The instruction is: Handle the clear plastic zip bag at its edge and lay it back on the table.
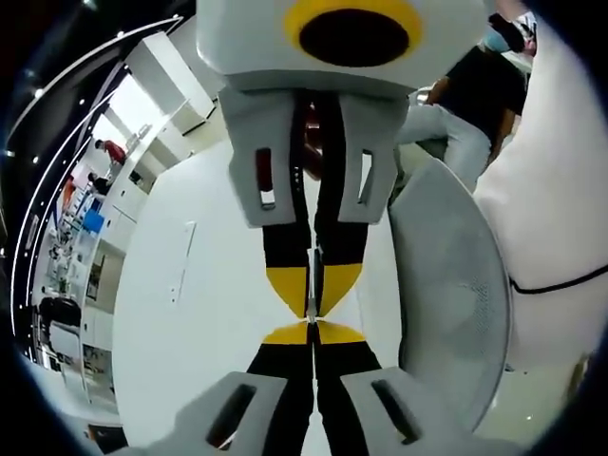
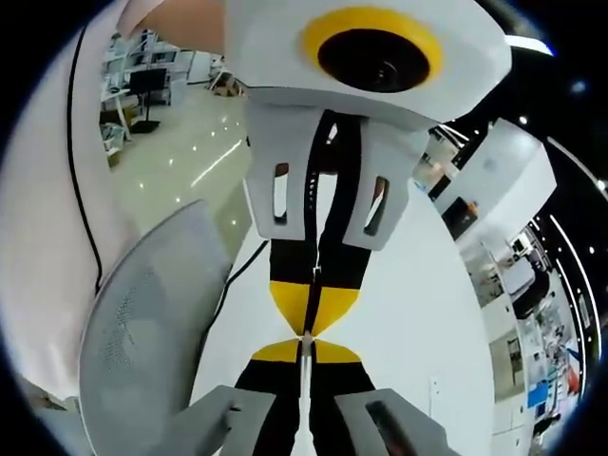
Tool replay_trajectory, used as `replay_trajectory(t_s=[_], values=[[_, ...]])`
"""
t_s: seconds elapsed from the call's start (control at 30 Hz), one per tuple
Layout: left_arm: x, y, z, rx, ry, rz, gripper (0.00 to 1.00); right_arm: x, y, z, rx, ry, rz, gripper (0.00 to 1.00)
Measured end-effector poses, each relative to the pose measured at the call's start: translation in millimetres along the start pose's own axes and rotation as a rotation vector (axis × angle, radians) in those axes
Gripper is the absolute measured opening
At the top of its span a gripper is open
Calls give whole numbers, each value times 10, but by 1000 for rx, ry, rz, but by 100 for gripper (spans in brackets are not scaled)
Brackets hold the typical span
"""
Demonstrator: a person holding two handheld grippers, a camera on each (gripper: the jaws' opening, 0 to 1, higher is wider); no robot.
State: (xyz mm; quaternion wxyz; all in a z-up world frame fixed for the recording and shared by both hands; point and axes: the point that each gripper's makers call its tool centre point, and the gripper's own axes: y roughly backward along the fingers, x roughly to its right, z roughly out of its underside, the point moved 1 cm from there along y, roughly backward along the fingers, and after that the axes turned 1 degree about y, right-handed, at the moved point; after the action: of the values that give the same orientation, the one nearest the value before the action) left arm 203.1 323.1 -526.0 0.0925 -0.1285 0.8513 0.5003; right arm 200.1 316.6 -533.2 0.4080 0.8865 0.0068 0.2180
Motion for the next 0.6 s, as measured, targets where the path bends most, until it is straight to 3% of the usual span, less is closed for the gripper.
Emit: replay_trajectory(t_s=[0.6], values=[[-3, 12, 103, 3, 25, -4, 0, -23, 75, 137, -25, -28, 7, 0]])
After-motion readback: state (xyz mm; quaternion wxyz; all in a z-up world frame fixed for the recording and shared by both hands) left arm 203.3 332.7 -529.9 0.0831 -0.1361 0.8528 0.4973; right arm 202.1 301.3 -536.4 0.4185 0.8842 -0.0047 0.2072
